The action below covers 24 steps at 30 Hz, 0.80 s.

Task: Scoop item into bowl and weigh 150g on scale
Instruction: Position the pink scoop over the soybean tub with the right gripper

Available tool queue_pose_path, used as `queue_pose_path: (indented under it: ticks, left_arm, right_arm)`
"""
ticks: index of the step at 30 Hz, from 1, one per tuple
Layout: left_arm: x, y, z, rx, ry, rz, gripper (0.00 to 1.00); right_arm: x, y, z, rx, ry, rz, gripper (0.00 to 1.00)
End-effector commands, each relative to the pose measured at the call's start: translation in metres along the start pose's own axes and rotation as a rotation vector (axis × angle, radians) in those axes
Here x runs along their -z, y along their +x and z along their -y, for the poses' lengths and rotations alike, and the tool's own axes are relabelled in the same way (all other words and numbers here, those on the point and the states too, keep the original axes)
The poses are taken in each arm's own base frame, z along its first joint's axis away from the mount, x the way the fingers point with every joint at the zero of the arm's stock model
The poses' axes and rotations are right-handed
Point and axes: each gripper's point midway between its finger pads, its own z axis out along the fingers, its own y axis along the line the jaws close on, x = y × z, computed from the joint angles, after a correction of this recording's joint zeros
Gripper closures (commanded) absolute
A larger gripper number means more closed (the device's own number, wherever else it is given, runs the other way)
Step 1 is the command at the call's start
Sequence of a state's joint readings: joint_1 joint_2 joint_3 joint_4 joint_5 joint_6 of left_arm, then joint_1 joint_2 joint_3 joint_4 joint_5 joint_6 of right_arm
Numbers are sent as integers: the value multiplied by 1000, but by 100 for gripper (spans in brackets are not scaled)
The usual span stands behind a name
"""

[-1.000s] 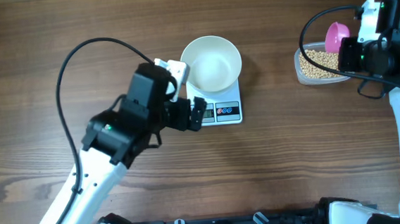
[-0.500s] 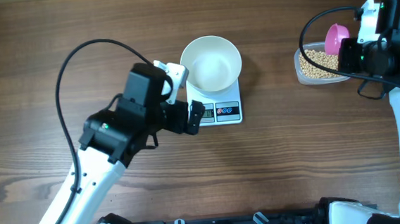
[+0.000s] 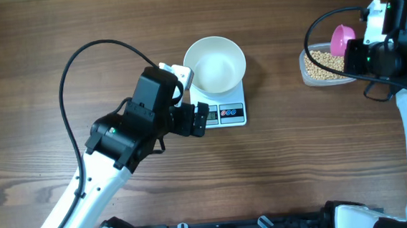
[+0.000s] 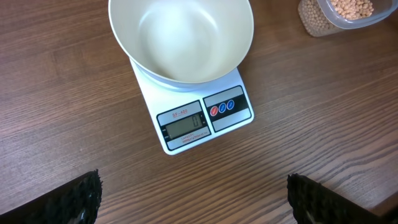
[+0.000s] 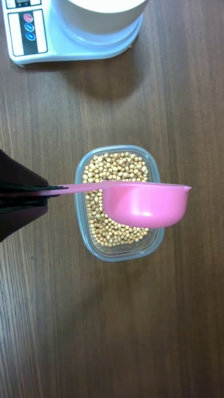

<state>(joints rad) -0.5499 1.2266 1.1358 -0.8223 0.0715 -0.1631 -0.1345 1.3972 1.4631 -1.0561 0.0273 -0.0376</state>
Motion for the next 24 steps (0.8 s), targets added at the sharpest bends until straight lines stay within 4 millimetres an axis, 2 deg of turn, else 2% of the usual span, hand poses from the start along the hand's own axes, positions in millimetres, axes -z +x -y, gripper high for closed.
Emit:
queue_pose_path:
  ticks: [1,7,12,19,24]
  left_arm:
    - [1,0,-2,7,-14,8,0]
    - [1,0,-2,7,-14,8,0]
    - [1,0,-2,7,-14,8,0]
    - [1,0,-2,7,-14,8,0]
    - [1,0,-2,7,-14,8,0]
  right_arm:
    - [-2,2,5,40,27,-14,96]
    - [-2,9,7,41,36,-42,96]
    - [-9,15,20,41,114,-75,96]
    - [-43,29,22,59,126,-163,96]
    - [-70,29,21,83,121,-202,96]
